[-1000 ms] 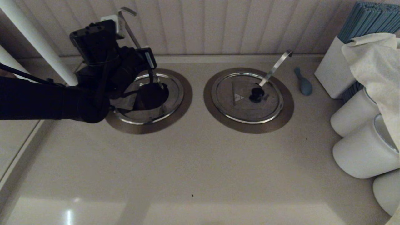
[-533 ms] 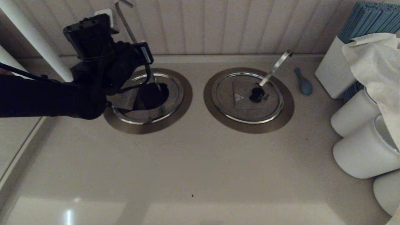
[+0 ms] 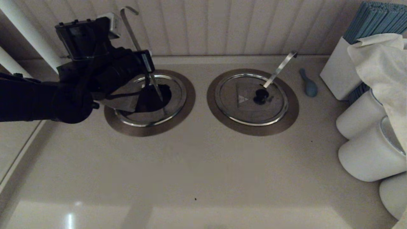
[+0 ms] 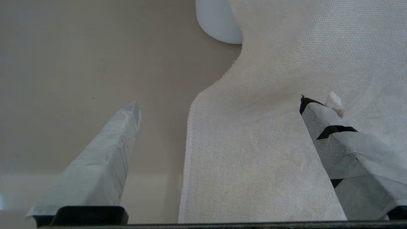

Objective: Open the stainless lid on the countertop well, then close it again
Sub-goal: Stir with a spoon

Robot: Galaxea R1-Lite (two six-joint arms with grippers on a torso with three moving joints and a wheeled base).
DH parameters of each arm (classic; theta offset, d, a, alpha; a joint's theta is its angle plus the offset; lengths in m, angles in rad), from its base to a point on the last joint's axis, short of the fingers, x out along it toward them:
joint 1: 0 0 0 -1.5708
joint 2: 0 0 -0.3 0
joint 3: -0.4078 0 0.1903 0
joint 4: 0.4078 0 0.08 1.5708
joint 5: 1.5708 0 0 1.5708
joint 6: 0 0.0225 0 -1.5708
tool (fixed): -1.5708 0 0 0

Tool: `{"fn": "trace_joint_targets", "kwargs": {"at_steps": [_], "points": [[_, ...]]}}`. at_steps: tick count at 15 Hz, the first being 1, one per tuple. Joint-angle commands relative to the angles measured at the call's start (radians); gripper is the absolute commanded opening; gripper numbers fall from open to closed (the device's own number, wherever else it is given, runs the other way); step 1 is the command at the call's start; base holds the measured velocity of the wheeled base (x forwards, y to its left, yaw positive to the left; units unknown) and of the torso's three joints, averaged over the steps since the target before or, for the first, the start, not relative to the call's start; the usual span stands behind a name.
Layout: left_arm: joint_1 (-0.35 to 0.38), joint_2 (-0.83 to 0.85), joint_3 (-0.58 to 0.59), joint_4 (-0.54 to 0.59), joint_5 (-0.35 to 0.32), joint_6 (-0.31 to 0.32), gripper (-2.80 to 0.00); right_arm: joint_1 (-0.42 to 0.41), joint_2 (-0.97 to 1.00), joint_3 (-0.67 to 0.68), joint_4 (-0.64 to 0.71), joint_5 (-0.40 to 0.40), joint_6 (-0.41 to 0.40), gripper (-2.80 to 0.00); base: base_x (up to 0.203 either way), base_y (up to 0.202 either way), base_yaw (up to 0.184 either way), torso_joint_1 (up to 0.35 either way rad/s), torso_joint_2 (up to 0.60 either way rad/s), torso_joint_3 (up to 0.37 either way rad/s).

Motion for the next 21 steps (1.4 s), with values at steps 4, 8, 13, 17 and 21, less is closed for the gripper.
{"fn": "trace_joint_targets", "kwargs": {"at_steps": [4, 8, 13, 17, 21], "points": [[0.092, 0.015, 0.006, 0.03, -0.018, 0.102, -2.8, 0.0, 0.0, 0.0, 0.0, 0.0, 0.0, 0.0, 0.0, 0.0, 0.0, 0.0, 0.0, 0.0], [0.08, 0.112, -0.076, -0.02, 0.048, 0.115, -2.8, 0.0, 0.0, 0.0, 0.0, 0.0, 0.0, 0.0, 0.0, 0.0, 0.0, 0.0, 0.0, 0.0], [-0.002, 0.149, -0.11, -0.114, 0.115, 0.042, -2.8, 0.0, 0.0, 0.0, 0.0, 0.0, 0.0, 0.0, 0.0, 0.0, 0.0, 0.0, 0.0, 0.0], [-0.022, 0.137, -0.102, -0.108, 0.109, 0.024, -2.8, 0.0, 0.0, 0.0, 0.0, 0.0, 0.0, 0.0, 0.0, 0.0, 0.0, 0.0, 0.0, 0.0], [0.003, 0.035, -0.033, 0.041, 0.024, 0.027, -2.8, 0.0, 0.0, 0.0, 0.0, 0.0, 0.0, 0.0, 0.0, 0.0, 0.0, 0.0, 0.0, 0.0]]}}
